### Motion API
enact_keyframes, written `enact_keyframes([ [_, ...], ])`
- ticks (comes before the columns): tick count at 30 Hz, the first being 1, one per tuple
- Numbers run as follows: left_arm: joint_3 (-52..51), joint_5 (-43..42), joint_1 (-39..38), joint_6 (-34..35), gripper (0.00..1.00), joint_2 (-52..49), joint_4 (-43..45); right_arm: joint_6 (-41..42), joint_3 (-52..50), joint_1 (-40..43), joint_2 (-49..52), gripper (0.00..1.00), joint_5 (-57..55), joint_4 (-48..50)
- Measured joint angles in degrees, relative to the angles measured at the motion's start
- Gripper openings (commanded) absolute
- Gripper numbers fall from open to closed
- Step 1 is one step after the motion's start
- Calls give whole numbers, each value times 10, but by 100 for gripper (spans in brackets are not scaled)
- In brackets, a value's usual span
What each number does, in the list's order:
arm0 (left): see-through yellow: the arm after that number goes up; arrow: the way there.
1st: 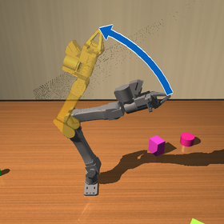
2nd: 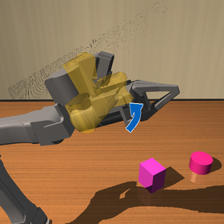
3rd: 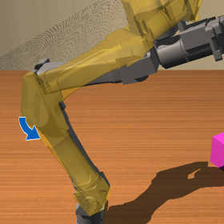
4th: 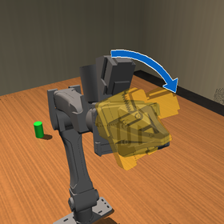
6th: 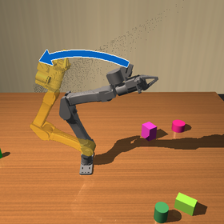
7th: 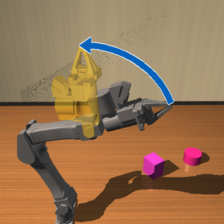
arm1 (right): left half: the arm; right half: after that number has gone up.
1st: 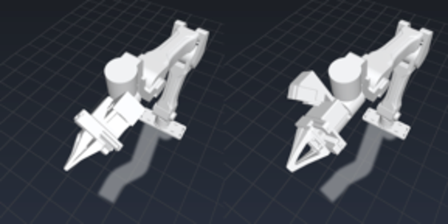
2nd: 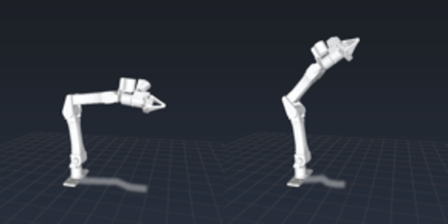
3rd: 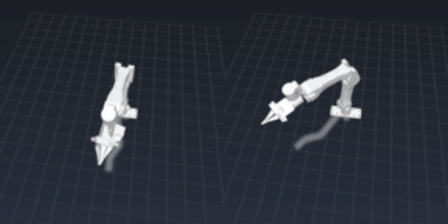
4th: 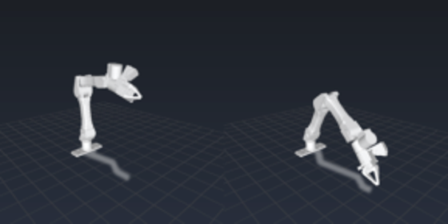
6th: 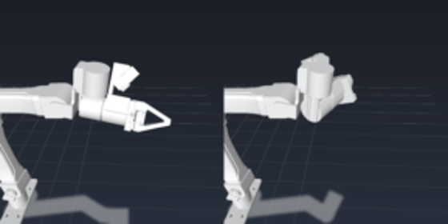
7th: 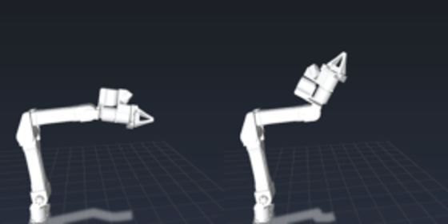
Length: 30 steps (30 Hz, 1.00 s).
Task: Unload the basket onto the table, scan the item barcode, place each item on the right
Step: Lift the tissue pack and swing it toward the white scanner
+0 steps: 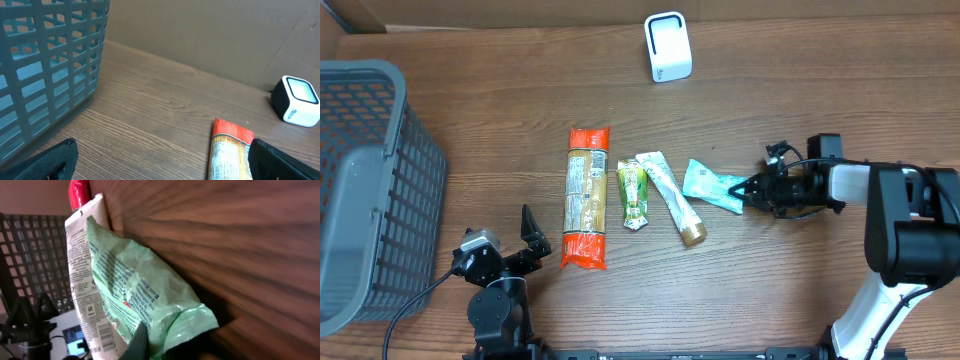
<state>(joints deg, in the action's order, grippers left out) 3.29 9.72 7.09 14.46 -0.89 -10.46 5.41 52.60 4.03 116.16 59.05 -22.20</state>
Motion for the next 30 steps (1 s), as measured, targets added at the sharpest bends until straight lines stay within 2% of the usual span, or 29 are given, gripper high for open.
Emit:
enact_keyframes([
  [6,0,0,0,0,100,0,0,-27,27,34,-70,4,-42,-118],
  [12,0,0,0,0,100,0,0,-44,72,28,-202,4,-80,-190],
  [20,0,0,0,0,100,0,0,-66,105,12,-313,4,-90,-283],
  [30,0,0,0,0,100,0,0,-120,130,-56,-381,3,-147,-333],
])
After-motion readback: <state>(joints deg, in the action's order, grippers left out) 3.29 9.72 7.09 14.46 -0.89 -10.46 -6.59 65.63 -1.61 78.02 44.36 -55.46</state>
